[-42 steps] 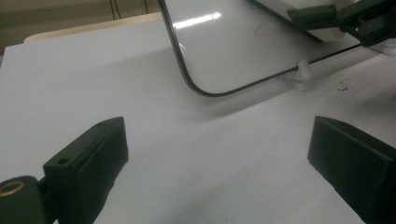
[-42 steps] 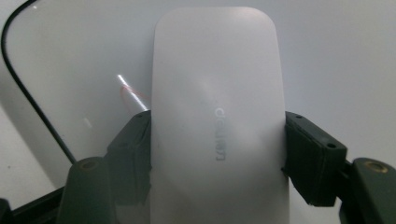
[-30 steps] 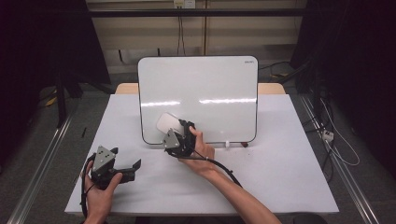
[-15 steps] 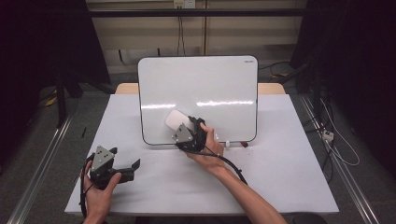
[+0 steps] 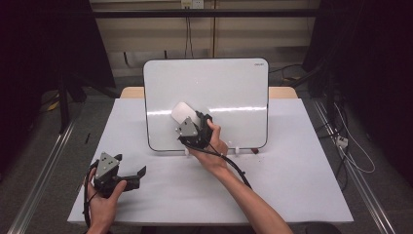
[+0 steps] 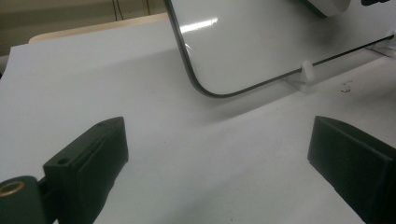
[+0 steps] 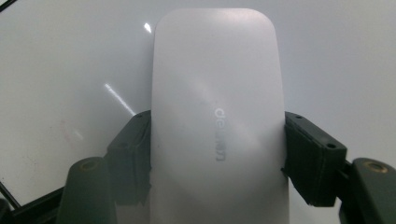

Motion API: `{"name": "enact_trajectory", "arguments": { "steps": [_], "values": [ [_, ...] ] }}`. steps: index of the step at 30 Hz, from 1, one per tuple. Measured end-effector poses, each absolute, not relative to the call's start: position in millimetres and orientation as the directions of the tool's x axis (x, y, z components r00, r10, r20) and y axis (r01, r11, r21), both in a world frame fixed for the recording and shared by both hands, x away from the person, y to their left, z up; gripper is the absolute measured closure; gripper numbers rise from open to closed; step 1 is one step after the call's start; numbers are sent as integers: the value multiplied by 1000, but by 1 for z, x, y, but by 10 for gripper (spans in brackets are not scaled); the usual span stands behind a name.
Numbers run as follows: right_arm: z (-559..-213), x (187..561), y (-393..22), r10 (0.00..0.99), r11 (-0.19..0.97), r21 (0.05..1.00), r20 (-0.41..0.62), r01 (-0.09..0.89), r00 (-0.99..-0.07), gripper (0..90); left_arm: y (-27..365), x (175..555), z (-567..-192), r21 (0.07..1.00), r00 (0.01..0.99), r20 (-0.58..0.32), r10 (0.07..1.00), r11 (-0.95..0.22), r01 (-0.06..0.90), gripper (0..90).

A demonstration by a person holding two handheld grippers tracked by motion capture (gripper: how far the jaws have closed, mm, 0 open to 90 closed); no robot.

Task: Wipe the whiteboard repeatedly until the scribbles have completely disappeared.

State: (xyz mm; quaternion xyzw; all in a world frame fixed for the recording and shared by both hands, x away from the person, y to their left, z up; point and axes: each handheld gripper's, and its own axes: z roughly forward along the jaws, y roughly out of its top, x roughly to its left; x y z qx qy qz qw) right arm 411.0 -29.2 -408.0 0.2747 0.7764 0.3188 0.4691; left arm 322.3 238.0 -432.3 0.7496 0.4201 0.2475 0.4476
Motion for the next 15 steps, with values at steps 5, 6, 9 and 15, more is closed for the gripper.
{"name": "enact_trajectory", "arguments": {
  "steps": [5, 6, 9, 15],
  "values": [
    [-416, 406, -13, 688, 679, 728, -586, 94, -428, 316, 236, 322, -432, 878, 532, 1, 846, -256, 405, 49],
    [-418, 405, -10, 682, 685, 723, -595, 89, -425, 316, 236, 322, -432, 878, 532, 1, 846, -256, 405, 49],
    [-419, 406, -8, 688, 682, 726, -593, 92, -419, 316, 236, 322, -433, 877, 529, -4, 849, -251, 409, 49],
    [-428, 399, 7, 641, 718, 693, -619, 68, -454, 316, 237, 322, -432, 880, 531, -3, 847, -251, 404, 49]
  ]
}}
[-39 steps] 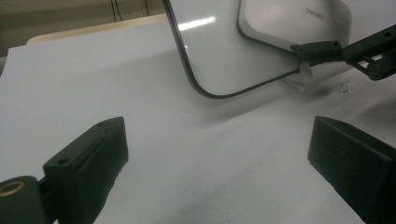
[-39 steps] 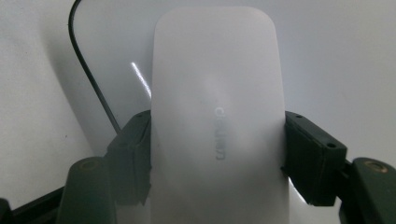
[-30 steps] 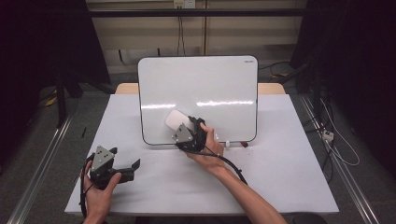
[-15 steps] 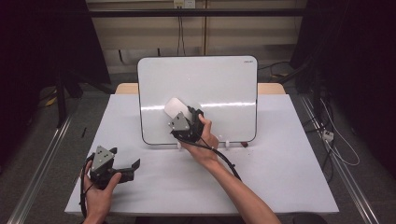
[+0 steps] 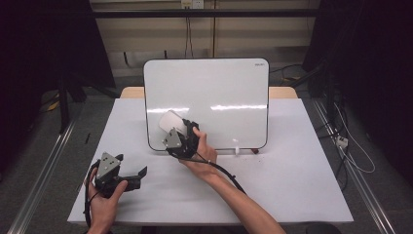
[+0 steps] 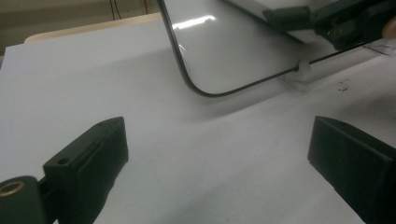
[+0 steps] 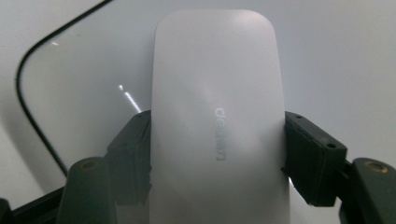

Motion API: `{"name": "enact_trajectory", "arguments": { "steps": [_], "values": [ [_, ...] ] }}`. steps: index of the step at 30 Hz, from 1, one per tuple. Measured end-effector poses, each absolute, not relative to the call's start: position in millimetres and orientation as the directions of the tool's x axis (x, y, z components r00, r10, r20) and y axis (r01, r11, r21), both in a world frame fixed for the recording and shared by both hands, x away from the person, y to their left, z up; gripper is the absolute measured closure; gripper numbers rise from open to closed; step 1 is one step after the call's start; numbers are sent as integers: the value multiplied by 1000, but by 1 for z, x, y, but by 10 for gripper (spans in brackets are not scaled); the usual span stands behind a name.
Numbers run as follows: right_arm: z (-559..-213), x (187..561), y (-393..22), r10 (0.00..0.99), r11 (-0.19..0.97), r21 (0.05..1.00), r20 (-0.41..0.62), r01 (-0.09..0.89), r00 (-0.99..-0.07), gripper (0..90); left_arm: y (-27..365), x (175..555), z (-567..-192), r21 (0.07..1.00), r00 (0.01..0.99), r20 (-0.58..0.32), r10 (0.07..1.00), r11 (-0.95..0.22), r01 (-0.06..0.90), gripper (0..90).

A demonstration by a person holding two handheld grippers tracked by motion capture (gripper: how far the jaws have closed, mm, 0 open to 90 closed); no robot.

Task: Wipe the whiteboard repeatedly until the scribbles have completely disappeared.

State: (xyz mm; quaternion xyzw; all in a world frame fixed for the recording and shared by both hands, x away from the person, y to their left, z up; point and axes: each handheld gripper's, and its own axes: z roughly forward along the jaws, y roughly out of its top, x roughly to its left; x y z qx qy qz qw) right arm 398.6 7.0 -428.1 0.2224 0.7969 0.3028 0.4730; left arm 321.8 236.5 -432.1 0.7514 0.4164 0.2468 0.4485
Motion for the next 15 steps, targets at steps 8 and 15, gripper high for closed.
{"name": "enact_trajectory", "arguments": {
  "steps": [8, 15],
  "values": [
    [-438, 391, 23, 597, 744, 667, -638, 39, -487, 316, 237, 322, -432, 880, 528, 2, 849, -252, 402, 49],
    [-438, 390, 22, 590, 745, 666, -633, 35, -501, 316, 238, 322, -432, 881, 528, 6, 849, -254, 399, 49]
  ]
}}
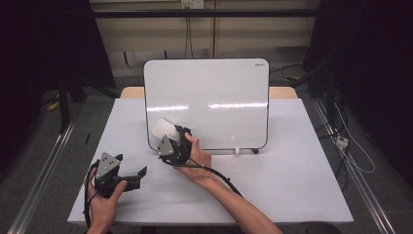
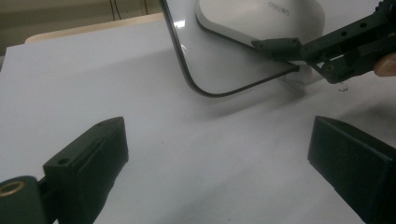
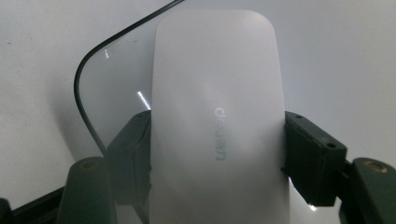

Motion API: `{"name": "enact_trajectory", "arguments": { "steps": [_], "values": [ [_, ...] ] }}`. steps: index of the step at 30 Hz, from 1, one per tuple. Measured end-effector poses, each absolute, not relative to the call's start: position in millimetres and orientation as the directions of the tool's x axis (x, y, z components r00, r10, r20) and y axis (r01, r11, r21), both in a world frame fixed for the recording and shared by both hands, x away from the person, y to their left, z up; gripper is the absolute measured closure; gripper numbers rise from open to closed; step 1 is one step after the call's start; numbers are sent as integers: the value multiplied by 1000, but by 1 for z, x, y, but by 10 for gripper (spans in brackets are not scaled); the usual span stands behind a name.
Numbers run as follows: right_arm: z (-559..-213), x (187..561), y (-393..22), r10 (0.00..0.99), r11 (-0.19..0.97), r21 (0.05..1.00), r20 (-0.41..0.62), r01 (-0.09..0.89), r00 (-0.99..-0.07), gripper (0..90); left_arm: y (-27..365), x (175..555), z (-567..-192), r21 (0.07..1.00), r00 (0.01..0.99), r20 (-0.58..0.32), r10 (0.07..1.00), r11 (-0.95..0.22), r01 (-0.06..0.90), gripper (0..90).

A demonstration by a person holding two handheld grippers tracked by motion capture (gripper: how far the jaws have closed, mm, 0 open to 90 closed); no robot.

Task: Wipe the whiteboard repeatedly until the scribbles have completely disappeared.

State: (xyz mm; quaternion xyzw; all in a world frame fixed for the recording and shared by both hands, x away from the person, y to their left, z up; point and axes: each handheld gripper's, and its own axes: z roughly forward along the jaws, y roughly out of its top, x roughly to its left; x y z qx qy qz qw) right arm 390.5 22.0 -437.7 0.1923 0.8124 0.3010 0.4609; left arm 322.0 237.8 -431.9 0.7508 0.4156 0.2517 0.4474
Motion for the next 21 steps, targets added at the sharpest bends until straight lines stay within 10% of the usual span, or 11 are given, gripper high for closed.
{"name": "enact_trajectory", "arguments": {
  "steps": [21],
  "values": [
    [-405, 411, -58, 742, 624, 766, -516, 157, -428, 316, 242, 318, -431, 885, 514, -2, 858, -237, 400, 49]
  ]
}}
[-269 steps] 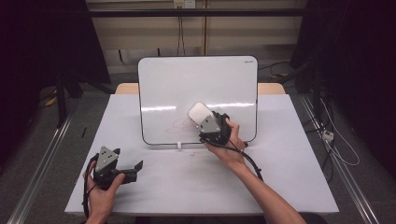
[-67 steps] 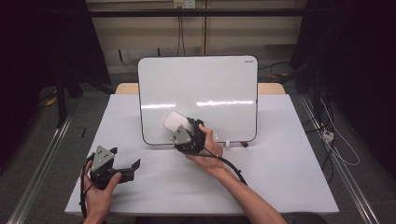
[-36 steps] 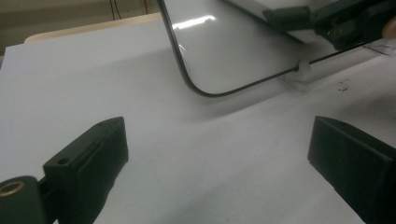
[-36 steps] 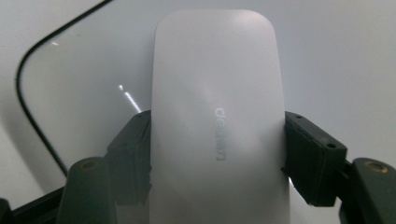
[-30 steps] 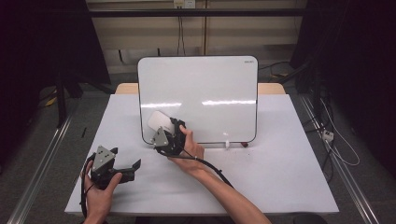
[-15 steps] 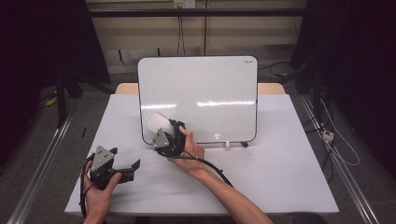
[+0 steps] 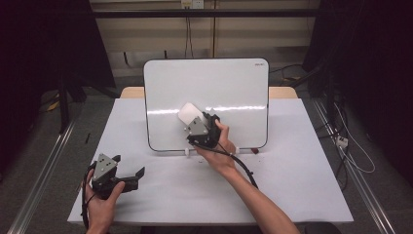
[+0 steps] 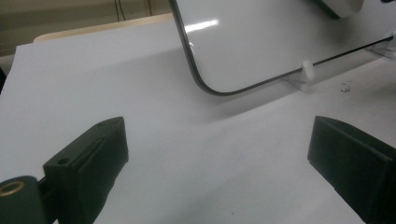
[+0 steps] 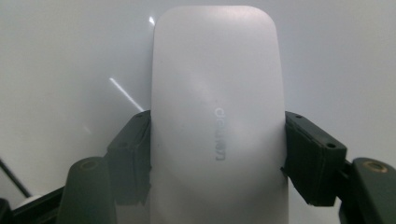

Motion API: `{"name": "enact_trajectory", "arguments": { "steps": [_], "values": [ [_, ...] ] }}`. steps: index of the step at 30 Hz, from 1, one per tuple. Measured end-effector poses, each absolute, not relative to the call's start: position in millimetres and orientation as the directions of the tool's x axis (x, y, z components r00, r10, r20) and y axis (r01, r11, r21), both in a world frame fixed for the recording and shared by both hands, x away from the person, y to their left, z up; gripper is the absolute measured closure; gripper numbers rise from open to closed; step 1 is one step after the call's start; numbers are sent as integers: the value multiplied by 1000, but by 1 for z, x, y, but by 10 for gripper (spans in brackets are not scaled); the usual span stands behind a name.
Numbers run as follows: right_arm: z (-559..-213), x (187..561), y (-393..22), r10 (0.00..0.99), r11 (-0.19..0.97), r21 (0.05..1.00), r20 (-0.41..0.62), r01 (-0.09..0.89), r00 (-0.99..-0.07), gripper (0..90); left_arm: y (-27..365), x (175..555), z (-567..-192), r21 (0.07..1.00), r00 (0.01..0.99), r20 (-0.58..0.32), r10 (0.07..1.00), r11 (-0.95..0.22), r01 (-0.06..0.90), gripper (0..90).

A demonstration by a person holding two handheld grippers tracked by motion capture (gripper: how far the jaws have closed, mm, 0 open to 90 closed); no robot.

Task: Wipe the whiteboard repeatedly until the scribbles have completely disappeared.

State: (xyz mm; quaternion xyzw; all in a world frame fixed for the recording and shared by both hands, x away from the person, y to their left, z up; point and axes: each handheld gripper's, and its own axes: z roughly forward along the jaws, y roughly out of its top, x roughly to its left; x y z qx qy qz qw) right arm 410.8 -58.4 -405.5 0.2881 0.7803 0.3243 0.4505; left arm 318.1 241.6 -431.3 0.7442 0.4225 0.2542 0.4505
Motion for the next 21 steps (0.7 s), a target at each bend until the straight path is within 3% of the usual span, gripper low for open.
{"name": "enact_trajectory", "arguments": {
  "steps": [10, 21],
  "values": [
    [-397, 415, -78, 785, 531, 822, -386, 205, -484, 317, 243, 318, -432, 883, 511, -1, 860, -239, 404, 49],
    [-384, 409, -94, 805, 468, 862, -325, 195, -497, 317, 244, 317, -434, 878, 506, -10, 862, -235, 416, 49]
  ]
}}
